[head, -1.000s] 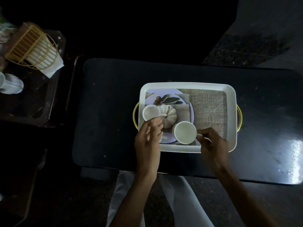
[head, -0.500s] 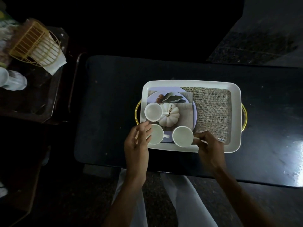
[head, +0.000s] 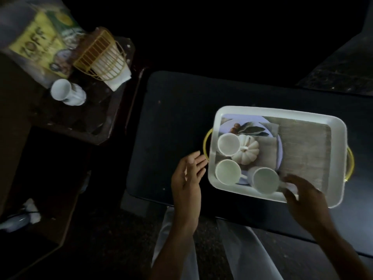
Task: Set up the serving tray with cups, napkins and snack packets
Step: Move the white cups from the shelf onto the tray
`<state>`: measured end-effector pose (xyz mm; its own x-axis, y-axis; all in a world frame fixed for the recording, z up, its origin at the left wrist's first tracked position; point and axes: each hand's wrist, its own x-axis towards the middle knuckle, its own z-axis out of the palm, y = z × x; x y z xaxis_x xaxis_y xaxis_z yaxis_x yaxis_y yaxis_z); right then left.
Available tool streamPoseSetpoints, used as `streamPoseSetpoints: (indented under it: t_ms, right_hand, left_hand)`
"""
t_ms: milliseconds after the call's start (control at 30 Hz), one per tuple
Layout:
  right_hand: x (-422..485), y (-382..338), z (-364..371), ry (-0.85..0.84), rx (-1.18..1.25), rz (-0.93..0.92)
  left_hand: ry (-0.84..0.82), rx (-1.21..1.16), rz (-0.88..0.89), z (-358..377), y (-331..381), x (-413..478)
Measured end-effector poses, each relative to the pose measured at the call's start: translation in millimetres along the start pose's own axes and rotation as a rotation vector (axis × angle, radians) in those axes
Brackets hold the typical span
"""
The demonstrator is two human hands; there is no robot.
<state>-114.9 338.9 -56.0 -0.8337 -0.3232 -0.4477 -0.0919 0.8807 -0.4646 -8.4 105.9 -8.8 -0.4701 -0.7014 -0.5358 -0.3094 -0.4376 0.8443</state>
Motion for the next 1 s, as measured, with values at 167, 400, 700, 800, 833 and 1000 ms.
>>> streamPoseSetpoints:
  t_ms: [167,400,700,800,833,1000]
  right_hand:
    - [-3.5,-47.5,1.5,0.062,-0.217,-0.159]
    - [10.3,-188.8,68.4,0.073,-0.280,-0.391]
    - [50.3,-368.2,163.8,0.017,-0.314,-0.574]
    - [62.6,-413.1,187.2,0.027,-0.264,-0.645]
    - [66.1,-425.5,193.8,0.038,-0.244,-0.664]
    - [90.6,-469.1,221.0,0.004,0.001,-0.614]
  left_hand:
    - [0.055,0.246,0.203,-50.5,20.3,17.2]
    - [0.123,0.506,0.424,-154.9,60.1,73.2]
    - [0.233,0.661,0.503,-264.2,110.3,178.7]
    - [0.268,0.645,0.465,-285.3,126.7,214.7]
    - [0.272,0.631,0.450,-290.8,131.4,226.2]
    - [0.215,0.575,0.353,-307.5,147.7,278.2]
